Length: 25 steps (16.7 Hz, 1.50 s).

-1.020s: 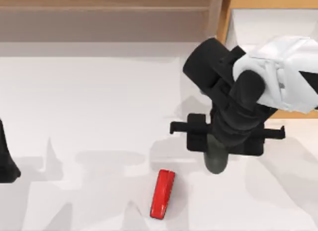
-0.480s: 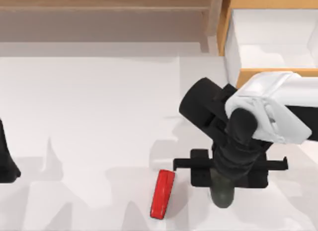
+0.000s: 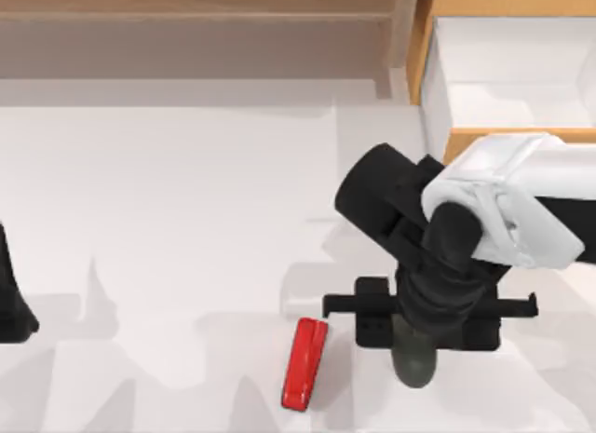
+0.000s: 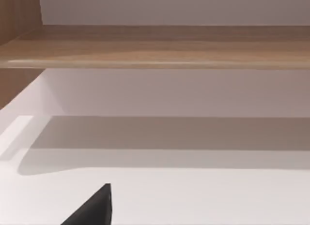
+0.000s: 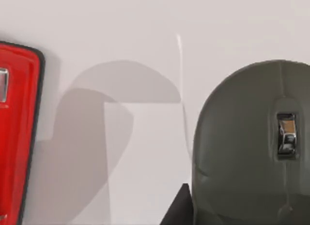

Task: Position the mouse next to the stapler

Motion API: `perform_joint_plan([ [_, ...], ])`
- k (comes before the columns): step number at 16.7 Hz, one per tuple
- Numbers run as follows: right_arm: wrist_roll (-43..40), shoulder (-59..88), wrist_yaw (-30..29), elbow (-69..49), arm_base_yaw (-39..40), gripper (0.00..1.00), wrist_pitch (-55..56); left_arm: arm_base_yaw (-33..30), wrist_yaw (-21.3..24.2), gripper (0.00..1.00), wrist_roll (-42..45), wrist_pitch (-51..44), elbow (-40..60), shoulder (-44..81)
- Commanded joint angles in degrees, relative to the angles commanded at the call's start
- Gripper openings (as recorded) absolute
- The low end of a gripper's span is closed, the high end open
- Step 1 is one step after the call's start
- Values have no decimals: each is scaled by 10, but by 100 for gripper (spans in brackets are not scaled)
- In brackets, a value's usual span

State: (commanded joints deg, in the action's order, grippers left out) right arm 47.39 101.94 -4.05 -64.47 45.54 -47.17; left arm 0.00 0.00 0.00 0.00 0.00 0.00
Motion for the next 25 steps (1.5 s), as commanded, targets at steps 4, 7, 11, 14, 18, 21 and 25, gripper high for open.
perform_joint_plan([
  [4, 0, -2, 0, -6, 1, 0, 7, 0, 0, 100, 0, 0, 0, 0],
  [7, 0, -4, -1, -10, 2, 0, 13, 0, 0, 100, 0, 0, 0, 0],
  [11, -1, -6, -1, -9, 2, 0, 22, 0, 0, 100, 0, 0, 0, 0],
  [14, -1, -5, -1, -5, 2, 0, 27, 0, 0, 100, 0, 0, 0, 0],
  [18, -2, 5, -1, 8, 1, 0, 31, 0, 0, 100, 0, 0, 0, 0],
  [21, -2, 19, 0, 21, 1, 0, 30, 0, 0, 100, 0, 0, 0, 0],
  [25, -2, 19, 0, 21, 1, 0, 30, 0, 0, 100, 0, 0, 0, 0],
])
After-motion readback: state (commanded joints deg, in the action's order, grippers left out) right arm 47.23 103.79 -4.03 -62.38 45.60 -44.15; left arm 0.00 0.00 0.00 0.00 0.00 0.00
